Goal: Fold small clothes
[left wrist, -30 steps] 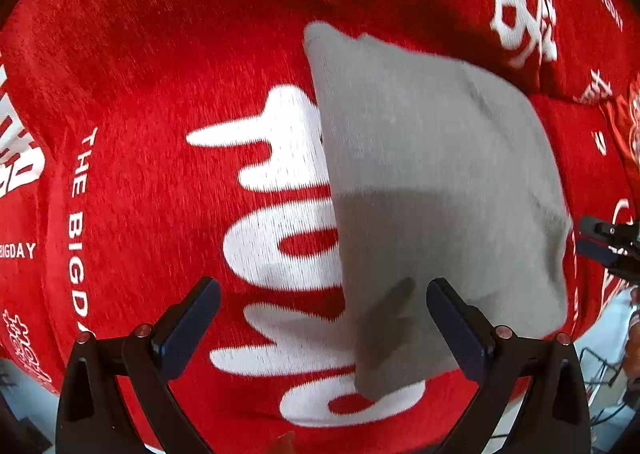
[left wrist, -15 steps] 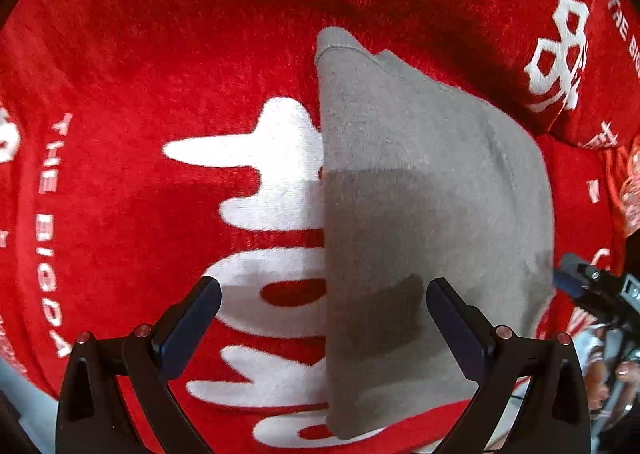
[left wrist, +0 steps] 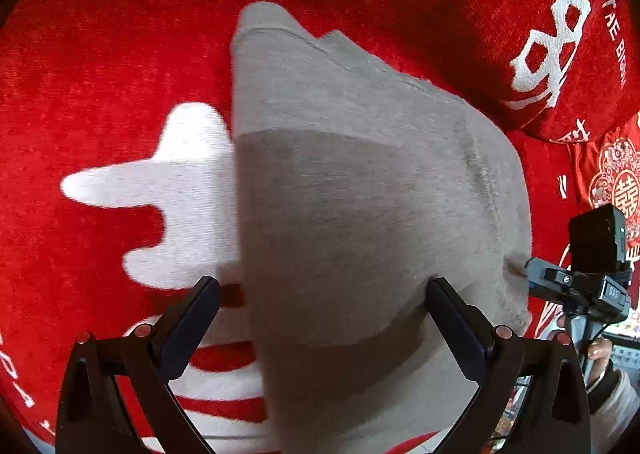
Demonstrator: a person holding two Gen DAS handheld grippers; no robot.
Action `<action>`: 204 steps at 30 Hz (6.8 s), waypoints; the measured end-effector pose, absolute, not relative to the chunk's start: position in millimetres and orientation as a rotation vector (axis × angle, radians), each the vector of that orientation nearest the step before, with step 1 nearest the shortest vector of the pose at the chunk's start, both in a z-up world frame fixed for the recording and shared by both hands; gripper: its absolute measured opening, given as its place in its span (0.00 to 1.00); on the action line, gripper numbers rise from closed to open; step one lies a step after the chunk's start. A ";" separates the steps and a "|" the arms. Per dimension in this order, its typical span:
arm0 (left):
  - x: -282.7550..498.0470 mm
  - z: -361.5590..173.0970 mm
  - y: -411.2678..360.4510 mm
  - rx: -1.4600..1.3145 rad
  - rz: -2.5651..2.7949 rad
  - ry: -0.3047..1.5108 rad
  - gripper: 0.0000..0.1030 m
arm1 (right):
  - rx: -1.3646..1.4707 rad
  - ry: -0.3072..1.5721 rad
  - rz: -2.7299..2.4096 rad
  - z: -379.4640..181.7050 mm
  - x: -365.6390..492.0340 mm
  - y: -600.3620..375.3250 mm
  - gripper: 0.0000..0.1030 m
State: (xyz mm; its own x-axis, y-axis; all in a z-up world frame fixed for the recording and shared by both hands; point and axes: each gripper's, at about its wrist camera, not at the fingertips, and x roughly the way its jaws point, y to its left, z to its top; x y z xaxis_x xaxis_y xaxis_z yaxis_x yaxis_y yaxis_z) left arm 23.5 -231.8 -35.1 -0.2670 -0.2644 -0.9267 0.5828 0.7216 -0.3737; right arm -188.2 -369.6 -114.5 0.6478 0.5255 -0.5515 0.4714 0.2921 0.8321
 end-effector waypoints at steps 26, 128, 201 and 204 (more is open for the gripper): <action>21.4 -7.8 -232.2 0.192 -0.914 1.615 0.48 | 1.352 0.879 0.163 -78.5 -160.7 -325.7 0.30; -30.2 -17.4 51.3 0.545 -0.520 1.552 0.86 | 0.779 1.467 -0.315 -67.3 -146.9 -73.3 0.27; -14.0 152.4 16.2 0.508 -0.462 1.382 1.00 | 0.591 1.270 -0.531 103.0 -105.0 -58.4 1.00; -14.6 153.2 17.5 0.500 -0.457 1.383 1.00 | 0.576 1.279 -0.534 104.2 -105.1 -56.5 1.00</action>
State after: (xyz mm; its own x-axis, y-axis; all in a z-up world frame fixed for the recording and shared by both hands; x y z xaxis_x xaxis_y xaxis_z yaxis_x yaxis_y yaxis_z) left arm -14.7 17.5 153.2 0.1328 -0.0141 -0.9910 0.5791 0.8126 0.0661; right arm -105.1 -56.5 104.2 0.2070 -0.0509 -0.9770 0.6592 0.7452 0.1008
